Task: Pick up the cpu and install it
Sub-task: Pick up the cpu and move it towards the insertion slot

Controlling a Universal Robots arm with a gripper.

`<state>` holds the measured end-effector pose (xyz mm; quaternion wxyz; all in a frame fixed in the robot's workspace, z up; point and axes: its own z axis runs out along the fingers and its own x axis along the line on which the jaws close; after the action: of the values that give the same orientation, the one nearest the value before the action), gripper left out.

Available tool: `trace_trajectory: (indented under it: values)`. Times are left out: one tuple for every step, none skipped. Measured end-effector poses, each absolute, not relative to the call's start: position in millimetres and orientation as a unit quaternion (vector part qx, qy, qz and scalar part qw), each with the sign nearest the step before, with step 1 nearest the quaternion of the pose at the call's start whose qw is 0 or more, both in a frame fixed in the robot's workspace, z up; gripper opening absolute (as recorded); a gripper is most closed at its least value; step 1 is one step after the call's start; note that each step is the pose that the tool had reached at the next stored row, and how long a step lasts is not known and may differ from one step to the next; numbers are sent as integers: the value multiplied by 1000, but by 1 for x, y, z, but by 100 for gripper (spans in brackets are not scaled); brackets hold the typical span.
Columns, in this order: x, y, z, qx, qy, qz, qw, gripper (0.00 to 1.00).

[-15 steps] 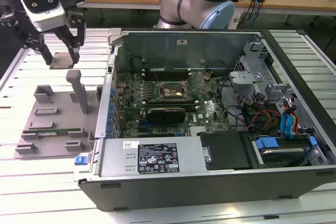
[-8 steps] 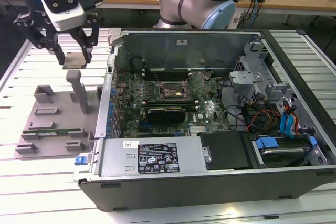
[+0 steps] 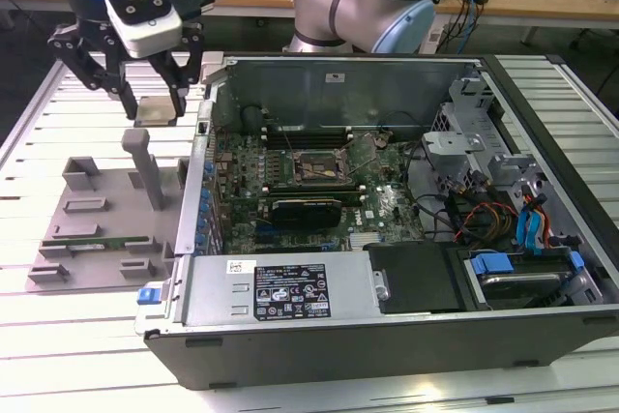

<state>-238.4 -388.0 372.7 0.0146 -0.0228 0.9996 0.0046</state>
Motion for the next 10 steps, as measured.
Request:
trace_trajectory:
  values:
    - [-237, -388, 373, -23, 1000, 5, 15, 55]
    - [-235, -388, 373, -23, 1000, 5, 15, 55]
    - [-233, -388, 373, -23, 1000, 5, 15, 55]
    - [-232, -388, 373, -23, 1000, 5, 15, 55]
    - [-229, -388, 373, -23, 1000, 5, 15, 55]
    - [-228, -388, 373, -23, 1000, 5, 15, 55]
    - [-225, -388, 373, -23, 1000, 5, 14, 55]
    - [-222, -388, 373, -23, 1000, 5, 14, 55]
    - [-220, -388, 373, -23, 1000, 5, 14, 55]
    - [-217, -388, 373, -23, 1000, 5, 14, 55]
